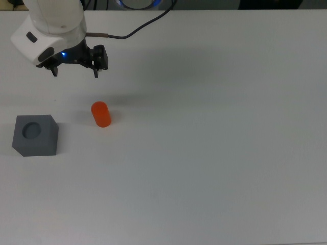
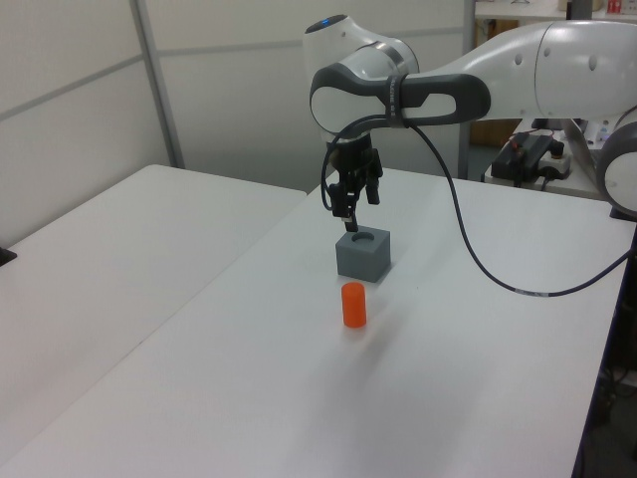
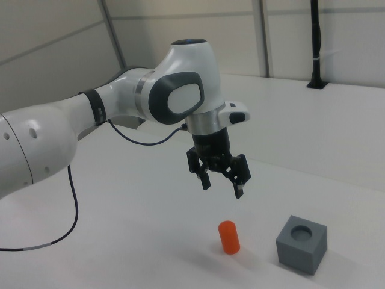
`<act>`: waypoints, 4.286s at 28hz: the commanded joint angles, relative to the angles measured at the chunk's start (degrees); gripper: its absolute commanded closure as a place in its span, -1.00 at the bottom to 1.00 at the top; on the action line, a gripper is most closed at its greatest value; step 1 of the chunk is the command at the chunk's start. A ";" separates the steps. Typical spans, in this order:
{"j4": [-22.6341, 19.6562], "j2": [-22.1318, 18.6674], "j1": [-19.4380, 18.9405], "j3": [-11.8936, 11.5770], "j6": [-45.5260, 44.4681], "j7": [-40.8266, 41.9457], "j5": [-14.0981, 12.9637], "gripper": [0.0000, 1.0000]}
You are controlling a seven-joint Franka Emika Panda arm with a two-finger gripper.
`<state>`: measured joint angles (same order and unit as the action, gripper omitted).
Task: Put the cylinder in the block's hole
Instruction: 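Lower the open gripper down around the orange cylinder, then close the gripper on the orange cylinder, then lift the cylinder and carry it over the grey block's hole, then align and lower the cylinder into the hole of the grey block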
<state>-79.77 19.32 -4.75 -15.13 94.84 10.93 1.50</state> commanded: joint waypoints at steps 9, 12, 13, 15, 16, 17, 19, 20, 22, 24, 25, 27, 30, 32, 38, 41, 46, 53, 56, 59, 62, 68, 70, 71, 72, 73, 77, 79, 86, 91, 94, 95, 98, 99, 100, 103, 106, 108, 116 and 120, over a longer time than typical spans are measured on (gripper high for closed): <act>-2.58 2.38 -0.35 0.62 0.16 4.00 0.09 -1.00; -2.67 4.31 -0.35 0.71 2.70 4.18 -0.09 -1.00; -2.67 4.84 -0.35 0.71 3.41 4.18 -0.09 -1.00; -3.28 5.55 -0.35 0.80 4.47 4.18 -0.09 -1.00; -3.72 5.90 -0.35 0.97 4.99 4.18 -0.09 -1.00; -4.16 6.25 -0.35 1.24 5.78 4.27 -0.09 -1.00; -5.91 6.87 -0.35 1.59 8.94 4.18 -0.09 -1.00; -6.53 7.31 -0.44 1.68 9.91 4.18 0.00 -1.00; -7.32 7.92 -0.61 2.12 11.32 4.18 0.17 -1.00; -7.68 8.89 -0.70 2.82 11.85 4.10 0.70 -1.00; -7.68 8.98 -0.70 3.00 11.86 4.09 0.79 -1.00; -7.76 9.07 -0.70 3.26 11.77 4.09 0.88 -1.00; -7.85 9.15 -0.70 3.61 11.77 4.18 1.05 -1.00; -8.20 9.24 -0.79 3.61 11.85 4.10 1.66 -0.91; -8.38 9.16 -0.88 3.70 11.77 4.18 2.99 0.46; -8.03 9.16 -0.79 3.70 11.68 4.27 2.64 0.94; -7.68 8.98 -0.53 3.70 11.68 4.10 2.28 1.00; -2.76 5.48 2.02 0.46 10.62 3.48 -7.71 1.00; -2.23 3.97 2.02 -2.27 10.62 3.48 -8.97 1.00; -1.44 3.79 2.02 -4.55 10.89 3.22 -9.06 1.00; -1.44 3.97 2.20 -6.49 11.59 2.86 -9.06 1.00; -1.52 4.50 2.73 -8.87 15.10 2.86 -8.97 1.00; -1.61 4.76 3.34 -9.04 15.98 2.78 -8.97 1.00; -1.61 5.28 3.95 -9.04 17.55 2.43 -9.14 1.00; -1.61 5.72 4.13 -9.04 18.53 2.34 -9.23 1.00; -1.61 5.99 4.22 -9.04 19.41 2.34 -9.32 1.00; -1.79 7.04 4.48 -9.04 21.17 2.25 -9.32 1.00; -1.79 7.22 5.01 -9.04 21.17 2.25 -9.23 0.99; -1.96 8.36 5.10 -8.69 21.26 2.42 -9.06 0.98; -2.14 8.72 5.10 -8.52 21.35 2.86 -8.70 0.88; -2.14 8.80 5.01 -8.34 21.35 2.78 -8.70 0.75; -2.14 8.89 5.01 -8.34 21.35 2.78 -8.70 0.63; -2.14 8.98 5.01 -8.34 21.35 2.86 -8.53 0.48; -2.14 8.98 5.01 -8.34 21.35 2.95 -8.53 0.33; -2.14 9.07 5.01 -8.34 21.35 2.95 -8.53 0.33; -2.14 9.07 5.01 -8.25 21.35 2.95 -8.44 0.31; -2.14 9.33 5.01 -8.17 21.35 2.95 -8.26 0.31; -2.14 9.51 4.92 -8.17 21.43 2.86 -8.26 0.31; -2.76 9.77 4.66 -7.99 26.80 2.25 -9.06 0.33; -2.93 10.03 4.57 -7.99 26.80 2.34 -8.44 0.33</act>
<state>-81.54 29.50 0.42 -22.88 120.10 13.85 -6.37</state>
